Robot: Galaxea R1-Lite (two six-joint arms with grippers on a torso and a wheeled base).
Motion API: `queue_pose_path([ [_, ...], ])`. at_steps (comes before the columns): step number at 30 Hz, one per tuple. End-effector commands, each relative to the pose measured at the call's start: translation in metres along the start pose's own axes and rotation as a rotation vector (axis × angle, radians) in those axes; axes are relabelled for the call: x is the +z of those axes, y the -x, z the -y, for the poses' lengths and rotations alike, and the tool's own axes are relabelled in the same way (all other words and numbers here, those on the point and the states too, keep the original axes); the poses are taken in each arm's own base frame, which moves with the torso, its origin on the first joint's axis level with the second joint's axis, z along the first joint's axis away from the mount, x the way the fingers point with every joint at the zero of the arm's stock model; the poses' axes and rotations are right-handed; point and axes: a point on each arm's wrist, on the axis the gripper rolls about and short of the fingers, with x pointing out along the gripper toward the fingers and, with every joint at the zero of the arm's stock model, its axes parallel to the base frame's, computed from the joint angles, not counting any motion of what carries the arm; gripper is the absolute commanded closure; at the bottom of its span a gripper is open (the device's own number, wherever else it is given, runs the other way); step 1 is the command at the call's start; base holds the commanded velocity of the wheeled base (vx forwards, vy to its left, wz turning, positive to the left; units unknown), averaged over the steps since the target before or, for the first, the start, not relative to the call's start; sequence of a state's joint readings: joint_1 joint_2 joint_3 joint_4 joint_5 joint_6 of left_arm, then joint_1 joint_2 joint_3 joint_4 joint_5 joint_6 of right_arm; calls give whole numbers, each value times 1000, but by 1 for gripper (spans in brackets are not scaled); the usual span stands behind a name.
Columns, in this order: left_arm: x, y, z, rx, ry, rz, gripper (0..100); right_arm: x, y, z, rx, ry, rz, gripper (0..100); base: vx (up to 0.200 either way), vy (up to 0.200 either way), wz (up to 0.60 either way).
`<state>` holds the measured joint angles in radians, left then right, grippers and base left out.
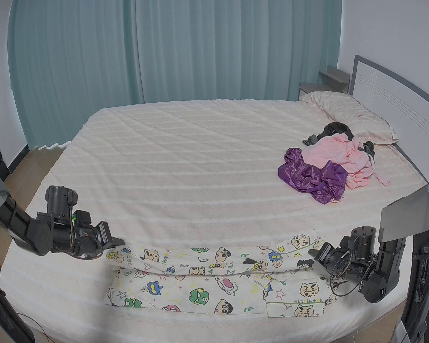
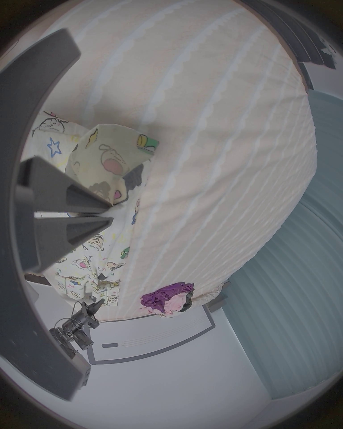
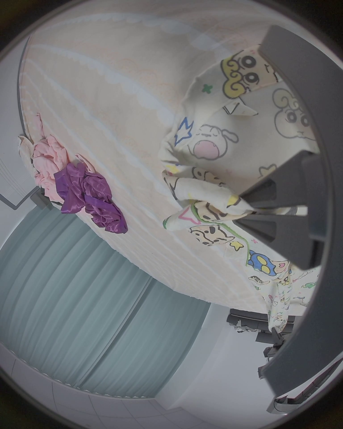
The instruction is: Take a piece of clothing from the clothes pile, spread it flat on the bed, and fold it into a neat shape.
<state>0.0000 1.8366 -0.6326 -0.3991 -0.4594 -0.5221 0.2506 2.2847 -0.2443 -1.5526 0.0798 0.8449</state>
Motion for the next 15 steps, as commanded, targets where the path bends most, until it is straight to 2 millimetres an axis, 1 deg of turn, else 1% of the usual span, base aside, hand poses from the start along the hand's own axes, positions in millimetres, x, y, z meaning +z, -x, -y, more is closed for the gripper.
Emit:
queue_pose_path([
  [1, 30, 5, 18, -20, -18, 43, 100, 8, 3, -8, 36, 0, 36, 100, 0, 0, 0],
  [5, 44, 3, 25, -31, -28, 61, 100, 9, 1, -10, 45, -1, 44, 100, 0, 0, 0],
  [9, 61, -11, 26, -37, -20, 77, 100, 11, 0, -11, 54, -21, 53, 100, 0, 0, 0],
  [15, 75, -37, 19, -4, 17, 83, 100, 13, -3, -13, 63, -23, 67, 100, 0, 0, 0],
])
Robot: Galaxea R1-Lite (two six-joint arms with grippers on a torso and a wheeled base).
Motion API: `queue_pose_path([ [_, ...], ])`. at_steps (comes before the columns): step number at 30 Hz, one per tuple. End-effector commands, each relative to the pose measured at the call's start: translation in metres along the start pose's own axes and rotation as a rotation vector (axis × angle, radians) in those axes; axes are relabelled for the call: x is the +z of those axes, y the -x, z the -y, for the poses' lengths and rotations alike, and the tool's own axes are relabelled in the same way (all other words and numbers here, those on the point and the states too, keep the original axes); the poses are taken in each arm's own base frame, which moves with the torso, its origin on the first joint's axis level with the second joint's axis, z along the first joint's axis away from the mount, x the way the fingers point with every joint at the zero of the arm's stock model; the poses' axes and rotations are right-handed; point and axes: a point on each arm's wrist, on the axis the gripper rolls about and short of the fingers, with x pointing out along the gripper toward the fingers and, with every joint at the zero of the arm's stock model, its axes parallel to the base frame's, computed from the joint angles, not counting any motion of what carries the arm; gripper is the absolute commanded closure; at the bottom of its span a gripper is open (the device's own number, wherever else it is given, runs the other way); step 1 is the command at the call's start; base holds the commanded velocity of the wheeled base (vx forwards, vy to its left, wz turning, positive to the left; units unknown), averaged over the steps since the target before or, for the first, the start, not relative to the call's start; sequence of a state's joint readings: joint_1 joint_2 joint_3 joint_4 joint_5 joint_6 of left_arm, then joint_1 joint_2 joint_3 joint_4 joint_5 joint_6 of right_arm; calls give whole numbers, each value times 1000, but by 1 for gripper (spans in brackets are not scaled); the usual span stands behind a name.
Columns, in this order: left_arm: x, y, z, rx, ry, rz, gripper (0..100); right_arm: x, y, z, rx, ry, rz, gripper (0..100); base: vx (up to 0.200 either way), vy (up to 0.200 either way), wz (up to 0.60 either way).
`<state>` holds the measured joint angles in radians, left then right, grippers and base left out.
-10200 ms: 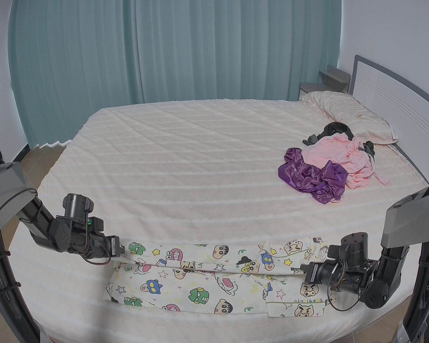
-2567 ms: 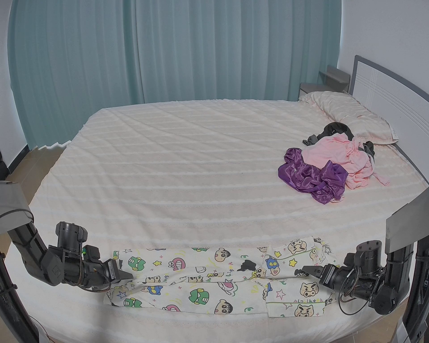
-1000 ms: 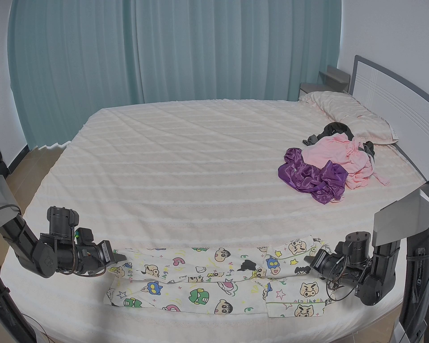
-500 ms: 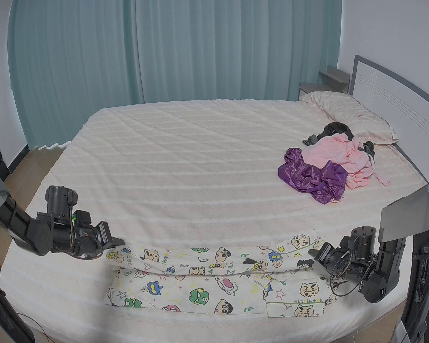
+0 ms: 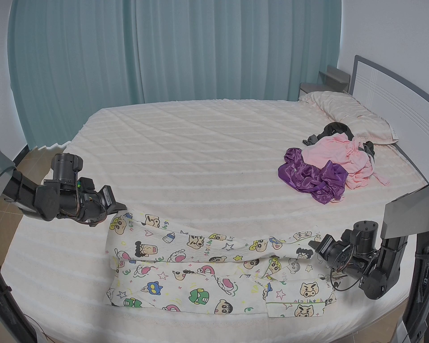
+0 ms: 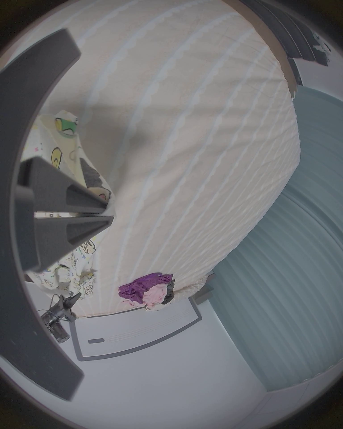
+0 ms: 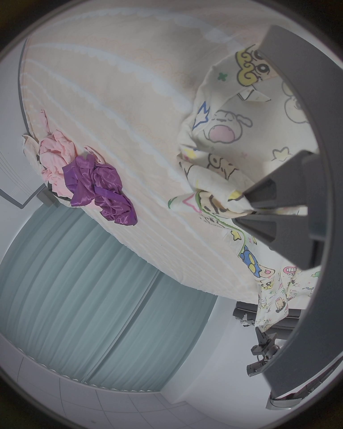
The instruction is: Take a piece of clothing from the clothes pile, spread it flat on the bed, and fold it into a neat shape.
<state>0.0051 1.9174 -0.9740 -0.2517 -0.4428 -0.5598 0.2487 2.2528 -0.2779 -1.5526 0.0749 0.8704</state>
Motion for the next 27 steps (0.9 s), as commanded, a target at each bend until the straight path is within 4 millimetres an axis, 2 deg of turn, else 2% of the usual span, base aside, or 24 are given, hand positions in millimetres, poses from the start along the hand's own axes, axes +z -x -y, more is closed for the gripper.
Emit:
queue_pose_path([
  [1, 7, -31, -13, 41, 26, -14, 100, 4, -3, -4, 20, -2, 25, 100, 0, 0, 0],
  [8, 17, -54, -21, 46, 69, -5, 100, 4, -5, -4, 16, -4, 37, 100, 0, 0, 0],
  [19, 24, -54, -13, -3, 49, 45, 100, 5, -4, -5, 20, -5, 41, 100, 0, 0, 0],
  [27, 21, -54, -18, 16, 87, 31, 100, 6, -4, -6, 21, -44, 46, 100, 0, 0, 0],
])
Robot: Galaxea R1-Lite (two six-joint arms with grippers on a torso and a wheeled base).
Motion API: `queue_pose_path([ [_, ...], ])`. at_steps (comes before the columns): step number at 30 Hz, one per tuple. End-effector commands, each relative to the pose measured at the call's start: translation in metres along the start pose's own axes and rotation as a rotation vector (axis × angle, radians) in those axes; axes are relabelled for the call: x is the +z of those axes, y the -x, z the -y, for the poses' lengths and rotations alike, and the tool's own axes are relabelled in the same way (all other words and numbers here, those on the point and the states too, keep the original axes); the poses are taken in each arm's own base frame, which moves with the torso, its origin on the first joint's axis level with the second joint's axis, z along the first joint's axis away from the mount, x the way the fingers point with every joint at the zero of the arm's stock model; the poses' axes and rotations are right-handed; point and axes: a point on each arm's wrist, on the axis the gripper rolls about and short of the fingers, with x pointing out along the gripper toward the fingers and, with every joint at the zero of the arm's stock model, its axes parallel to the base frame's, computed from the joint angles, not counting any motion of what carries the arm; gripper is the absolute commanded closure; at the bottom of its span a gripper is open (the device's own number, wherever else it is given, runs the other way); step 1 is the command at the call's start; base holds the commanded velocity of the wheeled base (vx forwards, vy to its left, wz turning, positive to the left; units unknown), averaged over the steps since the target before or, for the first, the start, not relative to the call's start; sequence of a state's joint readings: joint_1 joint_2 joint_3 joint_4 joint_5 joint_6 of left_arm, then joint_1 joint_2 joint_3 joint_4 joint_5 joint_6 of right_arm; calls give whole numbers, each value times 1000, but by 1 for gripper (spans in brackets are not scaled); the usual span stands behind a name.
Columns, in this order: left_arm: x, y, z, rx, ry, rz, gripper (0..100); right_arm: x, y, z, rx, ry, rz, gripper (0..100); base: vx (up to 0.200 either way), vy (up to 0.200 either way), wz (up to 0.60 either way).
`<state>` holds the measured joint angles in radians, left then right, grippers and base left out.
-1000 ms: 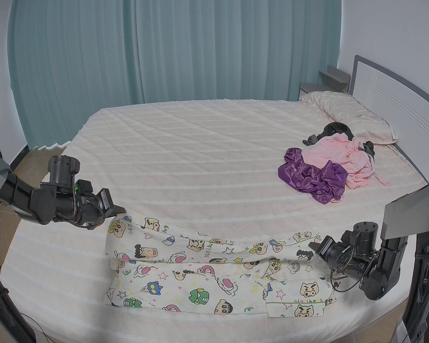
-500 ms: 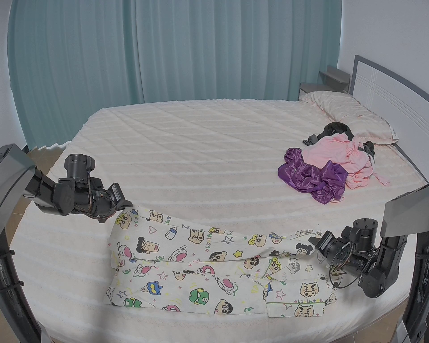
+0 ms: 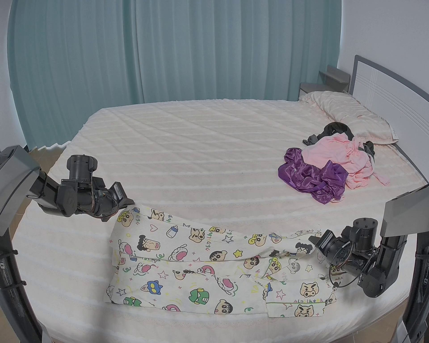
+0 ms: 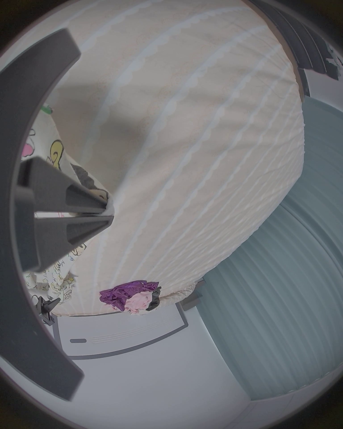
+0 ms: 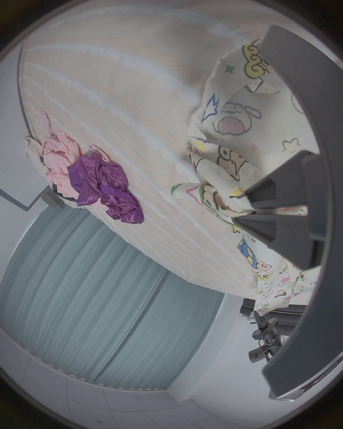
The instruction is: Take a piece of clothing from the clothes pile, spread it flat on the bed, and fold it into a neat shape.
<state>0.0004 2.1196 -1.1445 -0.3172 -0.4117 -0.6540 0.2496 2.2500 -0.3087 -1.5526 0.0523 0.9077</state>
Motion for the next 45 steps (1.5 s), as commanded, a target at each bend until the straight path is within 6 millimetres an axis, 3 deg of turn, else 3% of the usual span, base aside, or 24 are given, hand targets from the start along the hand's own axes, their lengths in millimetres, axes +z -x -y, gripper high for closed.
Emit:
queue_pose_path([
  [1, -2, 1, -3, 11, 10, -10, 100, 1, 1, -1, 7, -10, 7, 100, 0, 0, 0],
  [9, -7, 22, -2, 52, 26, -64, 100, -5, 14, 4, -26, -2, -28, 100, 0, 0, 0],
  [16, -25, 35, -18, 95, -43, -114, 100, -12, 25, 10, -65, 71, -74, 100, 0, 0, 0],
  [24, -49, 36, -38, 140, -129, -202, 100, -30, 33, 12, -91, 155, -150, 100, 0, 0, 0],
  [36, -69, 32, -55, 176, -155, -287, 100, -48, 39, 21, -183, 249, -191, 100, 0, 0, 0],
  [37, -71, 32, -56, 179, -161, -294, 0, -48, 40, 22, -186, 248, -193, 0, 0, 0, 0],
  [41, -77, 36, -59, 191, -163, -314, 0, -48, 42, 22, -186, 254, -194, 0, 0, 0, 0],
  [45, -81, 52, -62, 207, -145, -303, 0, -45, 44, 20, -179, 248, -183, 0, 0, 0, 0],
])
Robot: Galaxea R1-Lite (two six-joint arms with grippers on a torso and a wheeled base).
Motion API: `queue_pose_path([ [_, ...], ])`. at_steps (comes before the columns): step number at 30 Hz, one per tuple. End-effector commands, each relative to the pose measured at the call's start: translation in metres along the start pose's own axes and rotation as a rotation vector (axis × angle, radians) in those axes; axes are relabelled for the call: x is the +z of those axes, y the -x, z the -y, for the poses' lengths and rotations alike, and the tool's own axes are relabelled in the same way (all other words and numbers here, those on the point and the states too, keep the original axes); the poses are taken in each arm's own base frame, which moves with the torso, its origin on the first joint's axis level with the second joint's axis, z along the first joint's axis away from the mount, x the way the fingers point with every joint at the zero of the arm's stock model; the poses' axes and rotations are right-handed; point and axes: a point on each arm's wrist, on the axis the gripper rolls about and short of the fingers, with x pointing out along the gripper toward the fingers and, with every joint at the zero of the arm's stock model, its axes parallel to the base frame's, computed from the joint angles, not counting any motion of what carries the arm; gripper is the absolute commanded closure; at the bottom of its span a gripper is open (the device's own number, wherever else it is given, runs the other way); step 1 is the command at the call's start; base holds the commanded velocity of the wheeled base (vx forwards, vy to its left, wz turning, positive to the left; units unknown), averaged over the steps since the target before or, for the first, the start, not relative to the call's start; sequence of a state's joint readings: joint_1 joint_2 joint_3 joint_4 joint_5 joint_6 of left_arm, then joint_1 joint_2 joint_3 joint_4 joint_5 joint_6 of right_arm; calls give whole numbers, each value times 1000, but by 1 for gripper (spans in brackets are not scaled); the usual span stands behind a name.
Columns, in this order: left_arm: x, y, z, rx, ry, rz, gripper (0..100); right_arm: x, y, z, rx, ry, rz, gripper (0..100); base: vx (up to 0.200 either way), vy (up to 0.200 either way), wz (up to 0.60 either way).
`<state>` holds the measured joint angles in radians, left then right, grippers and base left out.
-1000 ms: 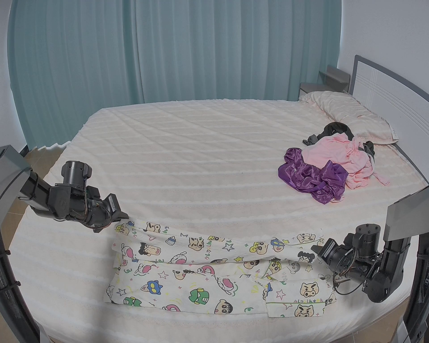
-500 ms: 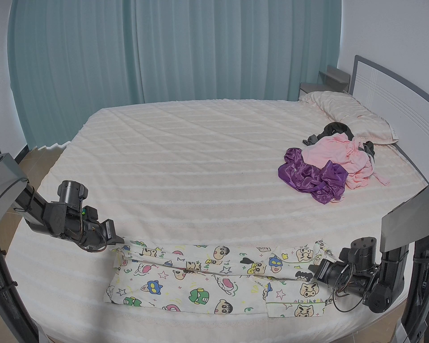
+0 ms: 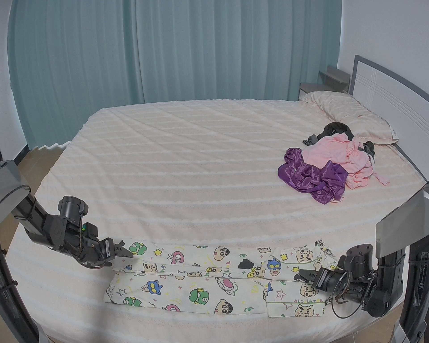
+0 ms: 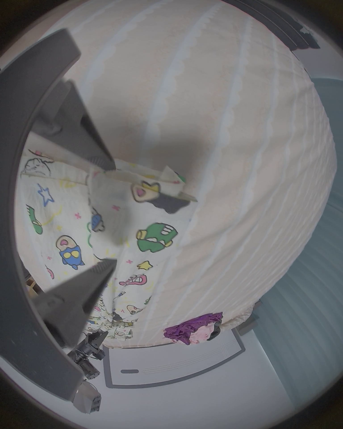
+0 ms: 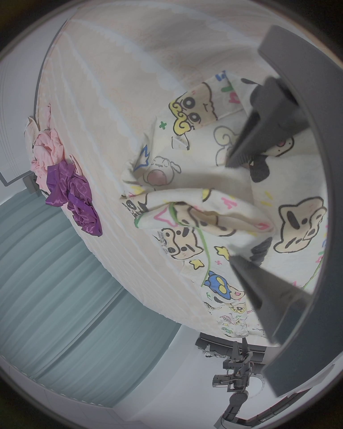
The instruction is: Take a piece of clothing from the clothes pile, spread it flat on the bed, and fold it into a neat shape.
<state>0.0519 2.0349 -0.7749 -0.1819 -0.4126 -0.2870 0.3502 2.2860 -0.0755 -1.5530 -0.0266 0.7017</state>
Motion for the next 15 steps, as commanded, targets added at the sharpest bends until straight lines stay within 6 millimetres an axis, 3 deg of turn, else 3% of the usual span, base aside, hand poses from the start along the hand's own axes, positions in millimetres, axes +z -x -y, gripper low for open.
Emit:
queue_pose_path([
  [1, -7, 16, -5, 10, 21, 19, 0, 3, 3, -1, 11, -9, 18, 0, 0, 0, 0],
  [8, 7, 37, -4, -2, 28, 116, 0, 22, 13, 0, 25, -47, 100, 0, 0, 0, 0],
  [13, 22, 31, -1, -12, 30, 137, 0, 24, 11, 2, 25, -61, 100, 0, 0, 0, 0],
  [15, 33, 17, -2, -13, 43, 131, 0, 23, 9, 0, 36, -84, 95, 0, 0, 0, 0],
])
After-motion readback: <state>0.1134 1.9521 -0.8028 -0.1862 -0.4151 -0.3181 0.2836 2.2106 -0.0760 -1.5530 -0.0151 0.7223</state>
